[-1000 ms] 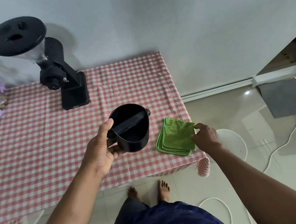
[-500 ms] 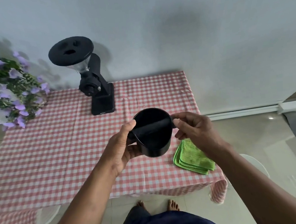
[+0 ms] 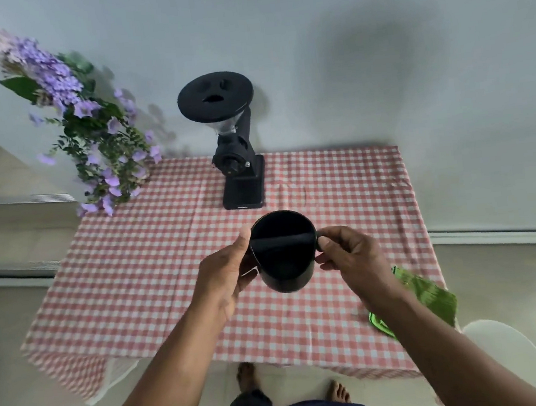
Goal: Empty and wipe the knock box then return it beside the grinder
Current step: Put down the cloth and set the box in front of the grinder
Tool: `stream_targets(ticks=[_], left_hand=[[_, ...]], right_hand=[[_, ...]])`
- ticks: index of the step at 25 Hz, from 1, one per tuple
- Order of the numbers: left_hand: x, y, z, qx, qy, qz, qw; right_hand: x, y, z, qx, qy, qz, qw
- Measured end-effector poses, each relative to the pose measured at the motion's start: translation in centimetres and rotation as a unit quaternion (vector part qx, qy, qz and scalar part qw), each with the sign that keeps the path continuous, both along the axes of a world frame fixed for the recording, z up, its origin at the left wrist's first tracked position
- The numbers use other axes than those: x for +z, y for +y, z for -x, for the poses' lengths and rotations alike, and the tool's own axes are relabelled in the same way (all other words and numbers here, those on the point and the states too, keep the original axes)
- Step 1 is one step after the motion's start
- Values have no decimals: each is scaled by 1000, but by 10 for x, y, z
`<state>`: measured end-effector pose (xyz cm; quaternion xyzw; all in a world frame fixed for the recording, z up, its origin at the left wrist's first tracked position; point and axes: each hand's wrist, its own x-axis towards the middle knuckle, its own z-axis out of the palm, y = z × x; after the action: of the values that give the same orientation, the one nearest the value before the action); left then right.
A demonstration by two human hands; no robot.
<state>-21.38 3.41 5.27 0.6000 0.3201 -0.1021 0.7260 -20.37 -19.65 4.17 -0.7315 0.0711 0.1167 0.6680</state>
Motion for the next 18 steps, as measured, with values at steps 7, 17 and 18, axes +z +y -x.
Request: stream_targets(ticks=[7,17,18], left_hand=[[-32,91,-41,11,41,-26,999],[-99,152,-148,-52,45,-29,997],[-106,154,-156,-56,44,-36,997]], right_hand=[[-32,89,-25,-52,74,8,996],[-73,162,-116,-128,118,50,983],[-78,166,-123,-135,121,54,982]])
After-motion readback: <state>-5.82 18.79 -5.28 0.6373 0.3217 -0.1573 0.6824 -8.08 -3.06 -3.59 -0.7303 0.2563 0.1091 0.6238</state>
